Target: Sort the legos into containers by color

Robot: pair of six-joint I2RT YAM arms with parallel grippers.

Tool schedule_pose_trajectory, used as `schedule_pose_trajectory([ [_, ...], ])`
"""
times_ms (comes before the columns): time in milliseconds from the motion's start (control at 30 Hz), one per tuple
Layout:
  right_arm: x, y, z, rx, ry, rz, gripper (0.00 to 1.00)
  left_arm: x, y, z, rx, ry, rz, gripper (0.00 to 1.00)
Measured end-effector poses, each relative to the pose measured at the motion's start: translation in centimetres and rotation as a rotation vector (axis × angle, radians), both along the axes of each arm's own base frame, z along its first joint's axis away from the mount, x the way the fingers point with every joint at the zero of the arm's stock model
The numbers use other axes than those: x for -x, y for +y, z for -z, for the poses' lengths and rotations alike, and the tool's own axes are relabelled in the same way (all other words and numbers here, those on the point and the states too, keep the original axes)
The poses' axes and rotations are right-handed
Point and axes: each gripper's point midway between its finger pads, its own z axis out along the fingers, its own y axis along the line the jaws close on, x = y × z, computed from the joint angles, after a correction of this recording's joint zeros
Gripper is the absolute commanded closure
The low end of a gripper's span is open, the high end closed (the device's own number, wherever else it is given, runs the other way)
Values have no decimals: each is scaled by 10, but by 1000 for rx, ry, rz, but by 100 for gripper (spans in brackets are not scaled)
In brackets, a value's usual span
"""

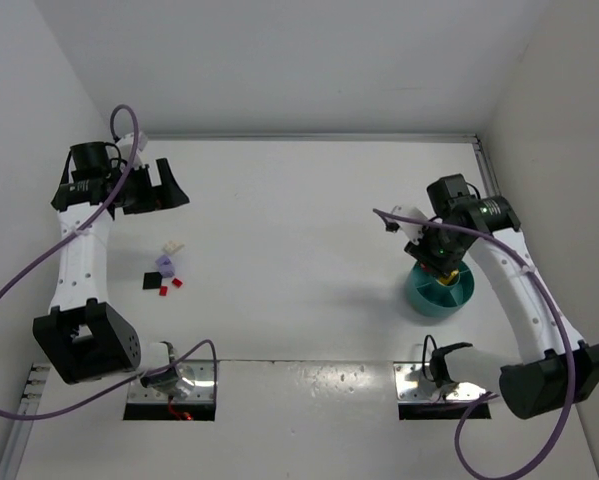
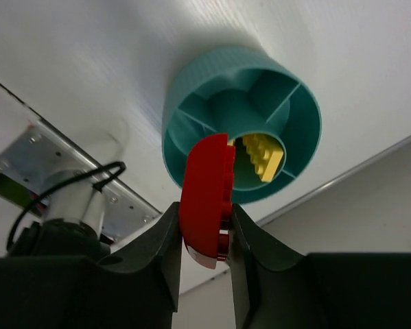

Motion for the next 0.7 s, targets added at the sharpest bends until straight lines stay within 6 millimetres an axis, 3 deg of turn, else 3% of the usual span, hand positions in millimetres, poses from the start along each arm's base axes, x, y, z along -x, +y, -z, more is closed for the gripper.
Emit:
schedule_pose_trajectory([
  [167,23,-26,23,90,84,-68,100,-1,-4,13,27,40,35,0],
  [300,34,-36,38,123,150,-98,100,-2,-5,21,33,70,44,0],
  [600,42,-43,56,136,249,-113,99,-1,-4,26,35,87,49,0],
  [700,43,-44,62,139,284,-112,92,-3,-4,30,37,99,48,0],
])
